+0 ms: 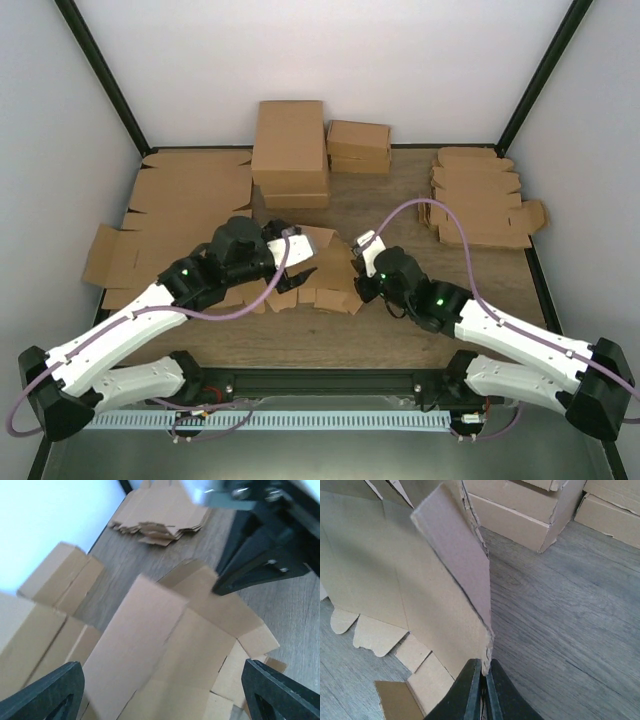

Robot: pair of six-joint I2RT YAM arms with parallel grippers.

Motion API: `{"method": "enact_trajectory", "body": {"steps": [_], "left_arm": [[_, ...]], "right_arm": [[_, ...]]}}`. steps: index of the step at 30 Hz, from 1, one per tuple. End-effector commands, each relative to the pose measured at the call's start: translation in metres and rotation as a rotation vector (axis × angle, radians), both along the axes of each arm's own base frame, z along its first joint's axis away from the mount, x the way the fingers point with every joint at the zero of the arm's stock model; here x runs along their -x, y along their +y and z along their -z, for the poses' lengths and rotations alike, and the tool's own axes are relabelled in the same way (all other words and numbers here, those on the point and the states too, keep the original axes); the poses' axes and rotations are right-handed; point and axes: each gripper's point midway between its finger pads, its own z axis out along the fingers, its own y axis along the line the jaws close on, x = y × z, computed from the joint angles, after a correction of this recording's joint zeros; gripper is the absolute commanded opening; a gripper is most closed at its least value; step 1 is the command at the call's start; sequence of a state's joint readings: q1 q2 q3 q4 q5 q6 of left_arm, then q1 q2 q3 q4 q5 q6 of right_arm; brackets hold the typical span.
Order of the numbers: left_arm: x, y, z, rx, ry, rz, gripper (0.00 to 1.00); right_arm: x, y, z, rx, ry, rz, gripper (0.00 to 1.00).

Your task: Fold the paper box

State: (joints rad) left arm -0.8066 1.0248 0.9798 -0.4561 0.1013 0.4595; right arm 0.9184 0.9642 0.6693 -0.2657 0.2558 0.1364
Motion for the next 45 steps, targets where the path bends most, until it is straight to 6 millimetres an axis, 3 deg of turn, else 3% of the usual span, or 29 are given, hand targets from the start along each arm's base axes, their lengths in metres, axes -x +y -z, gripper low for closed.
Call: {"method": "enact_trajectory", "body": {"steps": [1,7,15,18,22,26,29,32,38,40,45], "left_arm": [[0.004,-0.020,-0.010,-0.091,-0.243,0.114,0.89],[-0.009,-0.032,-0.008,-0.140,-0.324,0.060,0.83],[-0.029,-0.040,-0.002,-0.196,-0.340,0.011,0.66],[-0.035,-0.042,0.002,-0.219,-0.331,-0.010,0.53],[-0.039,-0.045,0.006,-0.233,-0.314,-0.016,0.27],[-0.043,-0.044,0.005,-0.232,-0.306,-0.046,0.08],[-0.044,-0.042,0.002,-0.223,-0.301,-0.065,0.04],[-0.045,-0.040,-0.004,-0.206,-0.286,-0.092,0.04],[-0.045,-0.033,-0.017,-0.101,-0.176,-0.176,0.04],[-0.043,-0.028,-0.019,-0.051,-0.119,-0.221,0.04],[-0.039,-0.012,-0.020,0.144,0.026,-0.377,0.04]], "right_arm": [[-0.004,0.007,-0.024,-0.029,-0.024,-0.012,0.05],[-0.003,0.012,-0.027,-0.043,-0.017,-0.030,0.06],[0.000,0.016,-0.031,-0.053,-0.020,-0.062,0.06],[0.000,0.017,-0.031,-0.050,-0.018,-0.065,0.06],[-0.001,0.016,-0.030,-0.040,-0.018,-0.060,0.06],[-0.003,0.014,-0.030,-0.033,-0.020,-0.049,0.06],[-0.004,0.011,-0.029,-0.024,-0.019,-0.033,0.08],[-0.003,0.007,-0.027,-0.012,-0.007,-0.018,0.31],[0.004,-0.007,-0.030,-0.041,0.006,0.021,0.57],[0.008,-0.012,-0.035,-0.067,0.017,0.035,0.69],[0.017,-0.024,-0.051,-0.131,0.062,0.080,0.88]]}}
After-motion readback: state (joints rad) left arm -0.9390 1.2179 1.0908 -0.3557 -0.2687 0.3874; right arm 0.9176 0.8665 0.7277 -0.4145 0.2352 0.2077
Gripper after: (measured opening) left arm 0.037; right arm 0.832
